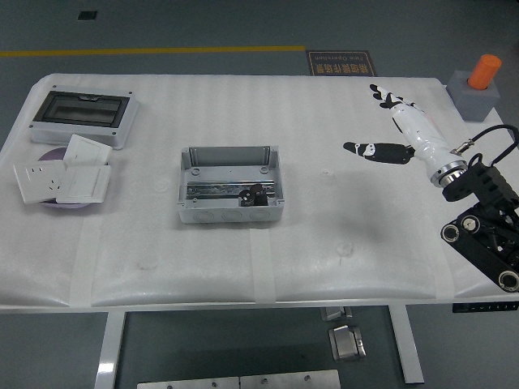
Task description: Pick up the battery,place it into the box
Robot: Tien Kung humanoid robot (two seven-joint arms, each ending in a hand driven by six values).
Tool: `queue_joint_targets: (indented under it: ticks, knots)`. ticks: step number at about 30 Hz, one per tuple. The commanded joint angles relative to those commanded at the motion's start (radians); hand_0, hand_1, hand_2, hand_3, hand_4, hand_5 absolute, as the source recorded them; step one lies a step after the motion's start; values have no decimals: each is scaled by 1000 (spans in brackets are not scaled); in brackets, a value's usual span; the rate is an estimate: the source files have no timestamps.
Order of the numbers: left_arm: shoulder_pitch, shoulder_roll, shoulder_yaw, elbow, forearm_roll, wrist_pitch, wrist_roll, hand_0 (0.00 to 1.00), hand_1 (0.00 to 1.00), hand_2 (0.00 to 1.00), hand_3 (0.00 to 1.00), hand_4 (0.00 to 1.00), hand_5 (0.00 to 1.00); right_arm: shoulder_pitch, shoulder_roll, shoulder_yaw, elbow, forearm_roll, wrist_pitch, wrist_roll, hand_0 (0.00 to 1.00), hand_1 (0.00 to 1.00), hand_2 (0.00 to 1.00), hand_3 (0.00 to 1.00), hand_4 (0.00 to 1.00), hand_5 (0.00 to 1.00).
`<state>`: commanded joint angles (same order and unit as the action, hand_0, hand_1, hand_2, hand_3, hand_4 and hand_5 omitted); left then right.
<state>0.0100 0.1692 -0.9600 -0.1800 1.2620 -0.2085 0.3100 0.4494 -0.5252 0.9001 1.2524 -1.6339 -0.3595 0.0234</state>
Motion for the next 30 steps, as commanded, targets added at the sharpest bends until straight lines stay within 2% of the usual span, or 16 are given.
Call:
queue_joint_targets:
  ticks: [3, 4, 8, 17, 21, 30]
  knots:
    - [5, 0, -1, 0, 0, 0, 0, 611, 648, 430, 489, 438, 470, -66, 4, 101, 24, 13, -1, 13, 961, 786, 848, 977, 986, 542]
    - [6, 0, 0, 0, -2, 1, -1, 612, 648, 431, 490, 439, 468, -84, 5, 130, 28, 17, -1, 16, 929, 766, 825, 928, 972, 538]
    - [11, 0, 4, 0, -14, 4, -4, 612, 648, 431, 490, 439, 468, -141, 7, 249, 42, 44, 1, 31, 929, 766, 825, 928, 972, 538]
    - [23, -9, 11, 0, -36, 8, -8, 611, 648, 430, 490, 438, 464, -205, 15, 451, 55, 88, -2, 56, 922, 758, 812, 896, 965, 536]
    - [24, -9, 8, 0, -38, 11, -8, 611, 648, 430, 490, 438, 464, -215, 19, 504, 60, 110, -3, 64, 922, 758, 812, 896, 965, 536]
    - [22, -5, 12, 0, -49, 13, -8, 611, 648, 431, 492, 439, 459, -224, 21, 531, 68, 119, -3, 64, 909, 749, 807, 888, 951, 541]
